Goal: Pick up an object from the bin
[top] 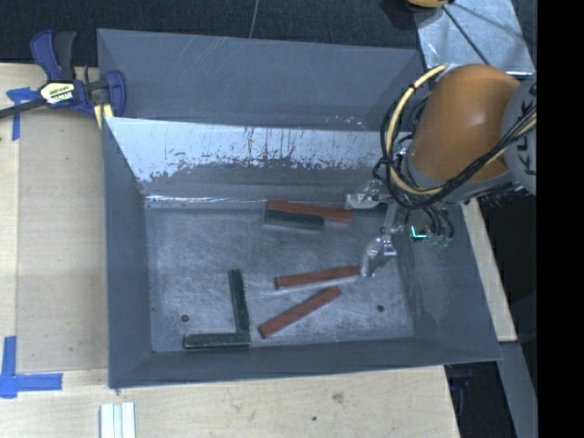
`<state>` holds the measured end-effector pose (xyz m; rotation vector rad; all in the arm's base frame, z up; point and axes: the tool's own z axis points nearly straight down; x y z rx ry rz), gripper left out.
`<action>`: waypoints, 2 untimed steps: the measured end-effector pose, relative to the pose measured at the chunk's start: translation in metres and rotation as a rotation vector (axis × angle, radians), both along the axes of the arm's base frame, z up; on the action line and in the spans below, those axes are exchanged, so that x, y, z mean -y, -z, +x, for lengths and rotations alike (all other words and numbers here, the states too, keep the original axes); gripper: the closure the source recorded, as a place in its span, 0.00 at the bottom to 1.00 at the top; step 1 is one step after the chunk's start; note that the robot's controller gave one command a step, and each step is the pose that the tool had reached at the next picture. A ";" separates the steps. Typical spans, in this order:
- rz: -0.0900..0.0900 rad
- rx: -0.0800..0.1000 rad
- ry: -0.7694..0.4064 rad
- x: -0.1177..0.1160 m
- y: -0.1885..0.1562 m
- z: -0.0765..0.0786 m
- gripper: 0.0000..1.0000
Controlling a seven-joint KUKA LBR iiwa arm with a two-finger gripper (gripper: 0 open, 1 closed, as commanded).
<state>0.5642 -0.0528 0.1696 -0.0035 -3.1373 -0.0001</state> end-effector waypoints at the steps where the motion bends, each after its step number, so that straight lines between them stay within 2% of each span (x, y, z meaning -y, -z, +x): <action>1: -0.001 0.008 -0.001 0.000 -0.004 0.002 0.00; 2: -0.001 0.014 0.011 0.005 0.044 -0.026 0.00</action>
Offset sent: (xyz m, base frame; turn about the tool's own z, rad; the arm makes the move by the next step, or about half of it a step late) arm -0.0593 -0.0096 -0.0987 0.0225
